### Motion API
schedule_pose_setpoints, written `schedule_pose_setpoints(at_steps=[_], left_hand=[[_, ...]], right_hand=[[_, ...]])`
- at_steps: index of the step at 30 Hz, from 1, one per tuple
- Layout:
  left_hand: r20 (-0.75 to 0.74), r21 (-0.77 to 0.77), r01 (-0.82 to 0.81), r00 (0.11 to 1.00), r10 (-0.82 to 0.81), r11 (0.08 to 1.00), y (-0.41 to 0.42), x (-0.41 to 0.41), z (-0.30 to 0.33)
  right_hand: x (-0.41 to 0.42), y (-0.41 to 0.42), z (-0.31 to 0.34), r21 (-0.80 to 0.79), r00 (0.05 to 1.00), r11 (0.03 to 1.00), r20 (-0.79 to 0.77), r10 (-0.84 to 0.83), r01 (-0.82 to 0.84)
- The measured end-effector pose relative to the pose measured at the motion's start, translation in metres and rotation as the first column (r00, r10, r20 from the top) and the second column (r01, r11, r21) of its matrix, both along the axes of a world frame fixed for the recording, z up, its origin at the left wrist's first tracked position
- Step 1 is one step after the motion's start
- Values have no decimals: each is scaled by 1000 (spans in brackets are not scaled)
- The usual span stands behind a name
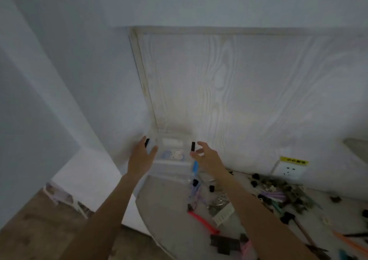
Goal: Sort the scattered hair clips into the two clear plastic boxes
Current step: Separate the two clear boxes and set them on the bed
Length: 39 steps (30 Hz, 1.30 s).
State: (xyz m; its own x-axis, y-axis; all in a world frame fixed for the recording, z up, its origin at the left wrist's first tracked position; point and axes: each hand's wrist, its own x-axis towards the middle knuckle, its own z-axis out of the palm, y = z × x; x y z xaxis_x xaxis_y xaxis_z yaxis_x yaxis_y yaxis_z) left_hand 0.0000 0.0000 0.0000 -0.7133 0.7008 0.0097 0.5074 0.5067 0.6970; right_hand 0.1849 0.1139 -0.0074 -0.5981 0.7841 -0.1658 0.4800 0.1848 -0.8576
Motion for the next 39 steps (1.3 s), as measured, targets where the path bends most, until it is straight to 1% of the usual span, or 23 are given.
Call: schedule_pose_setpoints(at_steps=[2,4,6,8,10,12,13,15,16,17,20,22,24,27,29,33,35,36,37,39], left_hand=[[12,73,-39,999,38,997,-1,-4,0],[9,147,-42,999,41,988,-3,-1,4],[38,254,-40,999,32,966,-9,5,11],[96,370,-65,995,32,927,-15,14,23],[164,423,-111,986,45,900,-24,23,31],[200,380,-136,978,63,915,-36,33,33],[192,328,-131,979,70,936,-43,39,31],[121,254,-113,989,84,961,-59,53,21],[95,246,-102,992,80,964,-67,60,16],[84,233,-101,993,83,967,-76,65,11],[34,161,-98,995,94,982,-105,80,-5],[-11,96,-68,998,70,993,-122,86,-18],[-20,9,-61,998,62,998,-137,90,-31],[28,-171,-19,999,25,985,-154,88,-55],[71,-238,4,997,13,971,-158,83,-68],[157,-259,85,987,-45,962,-157,73,-87],[191,-220,56,981,-13,974,-154,65,-91],[222,-196,32,975,12,980,-153,63,-92],[265,-176,30,964,18,984,-151,58,-93],[427,-118,-1,903,52,993,-149,49,-97]], right_hand=[[-7,-3,2,-47,991,995,-90,-97,93],[-6,-8,7,-58,968,979,-154,-200,193],[0,-14,12,-82,931,958,-226,-286,275],[12,-19,18,-81,897,941,-284,-339,330],[26,-28,21,-37,902,944,-283,-325,328],[42,-41,20,0,923,958,-266,-278,288],[49,-49,18,9,936,966,-249,-248,258],[62,-68,10,24,960,980,-205,-190,199],[67,-76,6,30,968,984,-185,-170,178],[72,-84,2,29,972,985,-170,-161,168],[89,-111,-13,-41,974,988,-166,-154,149],[97,-128,-23,-26,987,993,-111,-117,114],[105,-144,-33,-53,991,996,-111,-76,70],[110,-163,-53,-198,993,980,-105,-50,29],[110,-171,-64,-244,994,970,-99,-44,18],[112,-174,-82,-266,999,963,-1,-50,48],[110,-172,-89,-292,998,955,26,-50,56],[110,-173,-91,-268,999,962,28,-38,44],[107,-173,-92,-212,999,977,47,-26,36],[104,-174,-88,-14,983,999,175,46,-44]])
